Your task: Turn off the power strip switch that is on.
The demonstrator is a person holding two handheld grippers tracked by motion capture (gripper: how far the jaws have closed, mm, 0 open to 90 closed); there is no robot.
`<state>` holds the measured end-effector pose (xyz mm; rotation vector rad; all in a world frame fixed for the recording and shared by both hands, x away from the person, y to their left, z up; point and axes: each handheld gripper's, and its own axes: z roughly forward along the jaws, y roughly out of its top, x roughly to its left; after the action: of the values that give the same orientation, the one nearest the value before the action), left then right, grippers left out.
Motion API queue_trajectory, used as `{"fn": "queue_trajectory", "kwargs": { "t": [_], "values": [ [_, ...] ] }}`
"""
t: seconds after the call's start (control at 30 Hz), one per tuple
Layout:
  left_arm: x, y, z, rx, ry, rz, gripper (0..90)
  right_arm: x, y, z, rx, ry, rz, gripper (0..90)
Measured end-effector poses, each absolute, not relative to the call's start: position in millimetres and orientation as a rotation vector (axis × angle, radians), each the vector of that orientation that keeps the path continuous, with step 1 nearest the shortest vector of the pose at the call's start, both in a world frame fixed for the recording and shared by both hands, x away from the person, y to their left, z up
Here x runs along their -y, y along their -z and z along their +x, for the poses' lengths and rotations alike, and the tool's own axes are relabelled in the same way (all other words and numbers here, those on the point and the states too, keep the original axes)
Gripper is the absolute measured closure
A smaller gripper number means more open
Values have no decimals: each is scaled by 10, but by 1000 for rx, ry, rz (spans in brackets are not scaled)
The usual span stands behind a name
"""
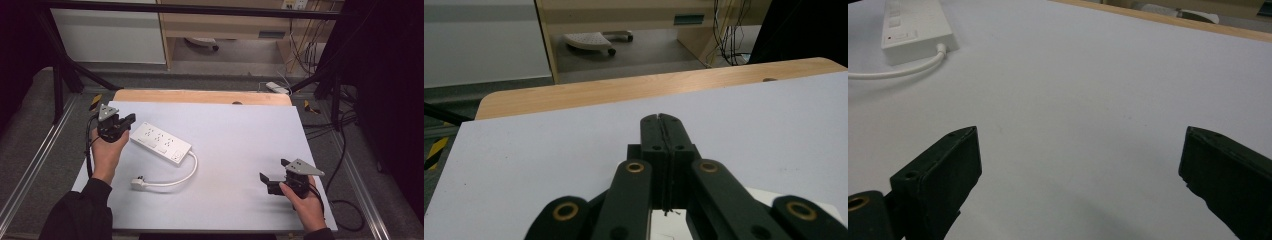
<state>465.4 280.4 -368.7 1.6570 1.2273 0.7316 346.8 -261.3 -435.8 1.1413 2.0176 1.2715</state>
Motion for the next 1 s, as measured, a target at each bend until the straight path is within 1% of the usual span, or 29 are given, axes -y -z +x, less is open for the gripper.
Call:
{"fn": "queue_trajectory", "kwargs": {
  "t": [1.0],
  "values": [
    [-2888, 3873, 4784, -1274, -696, 1697, 900, 2622, 4366, 3478, -2024, -1269, 1142, 39]
  ]
}}
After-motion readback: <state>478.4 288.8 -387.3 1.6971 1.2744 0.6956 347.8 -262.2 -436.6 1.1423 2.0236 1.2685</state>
